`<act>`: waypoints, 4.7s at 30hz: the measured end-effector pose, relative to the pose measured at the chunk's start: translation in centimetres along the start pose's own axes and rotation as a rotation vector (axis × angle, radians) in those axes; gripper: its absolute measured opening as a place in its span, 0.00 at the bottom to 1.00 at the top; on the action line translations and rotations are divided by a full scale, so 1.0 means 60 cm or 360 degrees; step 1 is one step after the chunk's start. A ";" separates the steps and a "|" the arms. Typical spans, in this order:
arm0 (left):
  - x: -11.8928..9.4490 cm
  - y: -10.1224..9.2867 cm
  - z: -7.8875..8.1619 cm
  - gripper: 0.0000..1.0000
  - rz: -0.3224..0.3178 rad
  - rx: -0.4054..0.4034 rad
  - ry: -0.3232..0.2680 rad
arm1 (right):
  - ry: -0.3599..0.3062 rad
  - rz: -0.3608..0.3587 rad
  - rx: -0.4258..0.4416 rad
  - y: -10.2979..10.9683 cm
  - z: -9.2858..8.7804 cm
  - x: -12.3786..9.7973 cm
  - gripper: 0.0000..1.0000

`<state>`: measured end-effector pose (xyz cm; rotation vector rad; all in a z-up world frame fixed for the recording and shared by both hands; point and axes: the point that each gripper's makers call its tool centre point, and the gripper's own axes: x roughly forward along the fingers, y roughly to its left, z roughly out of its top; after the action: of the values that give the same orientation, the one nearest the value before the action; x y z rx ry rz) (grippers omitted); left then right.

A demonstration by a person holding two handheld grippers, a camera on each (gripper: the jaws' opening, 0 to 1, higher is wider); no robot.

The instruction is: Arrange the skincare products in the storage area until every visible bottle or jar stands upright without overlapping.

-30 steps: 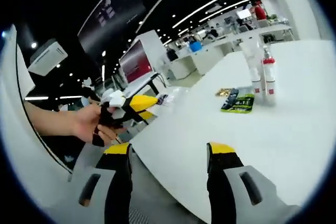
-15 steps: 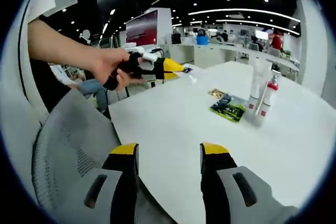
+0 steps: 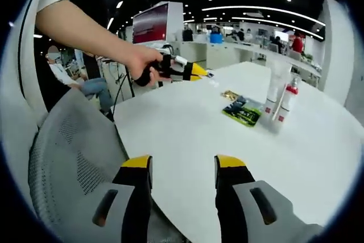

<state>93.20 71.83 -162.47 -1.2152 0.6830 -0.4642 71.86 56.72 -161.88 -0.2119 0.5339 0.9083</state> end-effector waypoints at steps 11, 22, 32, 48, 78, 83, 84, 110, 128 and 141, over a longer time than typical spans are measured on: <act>0.034 0.050 0.021 0.01 0.0150 0.0040 0.0096 | 0.0056 0.0003 -0.0003 0.000 -0.012 0.004 0.39; 0.057 0.095 0.018 0.01 0.0307 0.0128 0.0216 | 0.0080 0.0000 0.0008 0.000 -0.017 0.007 0.41; 0.069 0.116 0.013 0.01 0.0401 0.0198 0.0274 | 0.0092 0.0012 -0.0009 0.004 -0.018 0.009 0.41; 0.068 0.149 0.019 0.04 0.0635 0.0302 0.0314 | 0.0093 0.0008 0.0019 0.001 -0.019 0.009 0.41; 0.012 0.092 0.004 0.27 0.0700 0.0725 0.0411 | 0.0078 0.0013 -0.0053 0.006 -0.014 0.009 0.43; -0.009 0.042 -0.015 0.31 0.0596 0.0902 0.0389 | 0.0053 0.0018 -0.0049 0.007 -0.009 0.007 0.44; -0.014 0.034 -0.019 0.31 0.0586 0.0923 0.0389 | 0.0047 0.0019 -0.0048 0.007 -0.008 0.006 0.44; -0.158 -0.163 -0.164 0.59 0.0174 0.1540 0.0228 | -0.0104 0.0028 -0.0046 0.010 0.022 -0.006 0.48; -0.250 -0.141 -0.199 0.91 0.0184 0.1756 0.0067 | -0.0467 -0.0052 0.0039 0.018 0.124 -0.050 0.71; -0.274 -0.110 -0.245 1.00 0.0150 0.1900 0.0063 | -0.0648 -0.0112 0.0126 -0.002 0.165 -0.088 0.96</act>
<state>71.39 70.61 -155.25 -0.0477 0.3621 -0.6708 72.80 56.87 -150.66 0.0282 0.1827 0.8321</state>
